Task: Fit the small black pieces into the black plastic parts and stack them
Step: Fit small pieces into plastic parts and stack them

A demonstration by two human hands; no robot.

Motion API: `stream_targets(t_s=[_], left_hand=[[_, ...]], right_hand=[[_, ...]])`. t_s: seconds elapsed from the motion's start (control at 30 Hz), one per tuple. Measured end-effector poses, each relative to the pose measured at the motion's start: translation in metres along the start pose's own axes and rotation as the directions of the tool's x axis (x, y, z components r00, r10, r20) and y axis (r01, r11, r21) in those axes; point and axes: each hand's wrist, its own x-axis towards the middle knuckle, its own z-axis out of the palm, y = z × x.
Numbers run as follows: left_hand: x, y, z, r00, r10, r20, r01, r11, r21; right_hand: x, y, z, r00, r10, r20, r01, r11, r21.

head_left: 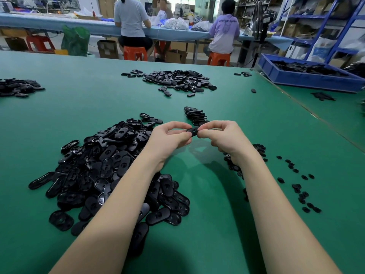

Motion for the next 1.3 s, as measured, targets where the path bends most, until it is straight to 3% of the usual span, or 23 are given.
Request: stream_targets(t_s=[0.5,0.93,1.3], left_hand=[[-0.004,0.005,-0.003,0.998,0.023,0.058,-0.03,0.99,0.136],[-0.004,0.003,0.001,0.998,0.054,0.045,-0.06,0.984,0.168],[-0.003,0.005,0.001,0.999,-0.02,0.032,0.016,0.993,0.113]], right_hand=[[0.003,0.001,0.003,0.999,0.002,-0.044,-0.004,0.999,-0.05],[0.0,0.009,-0.003,0.994,0.05,0.101,-0.057,0.996,0.066],[0.003,0.012,-0.006,0.985,0.084,0.152,-0.101,0.989,0.112]])
